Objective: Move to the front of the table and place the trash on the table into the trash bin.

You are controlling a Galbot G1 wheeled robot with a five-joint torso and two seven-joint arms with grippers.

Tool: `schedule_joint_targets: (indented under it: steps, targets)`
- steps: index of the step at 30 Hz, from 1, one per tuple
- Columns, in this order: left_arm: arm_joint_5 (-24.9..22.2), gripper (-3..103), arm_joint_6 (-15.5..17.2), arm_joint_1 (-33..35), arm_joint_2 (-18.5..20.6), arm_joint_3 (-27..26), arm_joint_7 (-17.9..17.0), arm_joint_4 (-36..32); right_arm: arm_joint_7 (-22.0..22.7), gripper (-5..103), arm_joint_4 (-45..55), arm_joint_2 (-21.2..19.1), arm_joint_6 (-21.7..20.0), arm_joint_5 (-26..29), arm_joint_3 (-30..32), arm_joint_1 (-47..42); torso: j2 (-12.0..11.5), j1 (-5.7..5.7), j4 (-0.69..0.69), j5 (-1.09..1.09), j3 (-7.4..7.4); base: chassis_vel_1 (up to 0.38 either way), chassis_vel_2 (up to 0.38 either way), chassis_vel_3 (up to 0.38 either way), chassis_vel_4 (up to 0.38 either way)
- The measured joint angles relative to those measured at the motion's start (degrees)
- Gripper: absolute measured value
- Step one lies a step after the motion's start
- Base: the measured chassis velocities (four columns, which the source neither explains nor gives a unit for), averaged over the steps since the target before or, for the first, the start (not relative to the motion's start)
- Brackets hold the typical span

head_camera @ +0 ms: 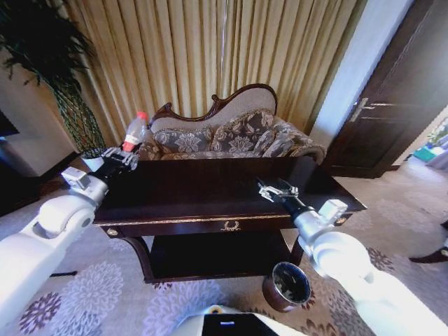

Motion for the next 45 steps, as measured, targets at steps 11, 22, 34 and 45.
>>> schedule_joint_targets:
  steps: [11, 22, 34, 45]
  targets:
    - [6.11, 30, -7.62, -4.06, -1.29, 7.33, 3.11, -0.95, -6.39, 100, 1.56, -4.72, 0.55, 7.95, -1.08, 5.42, 0.00, 0.00, 0.01, 0.00, 0.01, 0.000, 0.000, 0.000, 0.000]
    - [8.46, 30, -12.15, -22.31, -9.01, 25.90, 3.99, 10.55, -10.70, 100, -9.65, -6.61, 0.60, 10.31, -7.40, 19.77, 0.00, 0.00, 0.00, 0.00, 0.02, 0.000, 0.000, 0.000, 0.000]
    - [8.54, 30, -12.14, -30.99, -13.41, 32.83, 4.62, 18.11, -15.04, 100, -29.58, -1.91, 0.38, 12.57, -26.95, 44.98, -0.01, 0.02, 0.03, -0.01, 0.02, 0.000, 0.000, 0.000, 0.000]
    - [6.84, 30, -12.07, -35.14, -13.69, 36.38, 4.61, 18.28, -19.69, 100, -28.79, 1.32, 0.39, 20.04, -29.06, 49.38, -0.01, 0.01, 0.00, 0.00, 0.01, 0.000, 0.000, 0.000, 0.000]
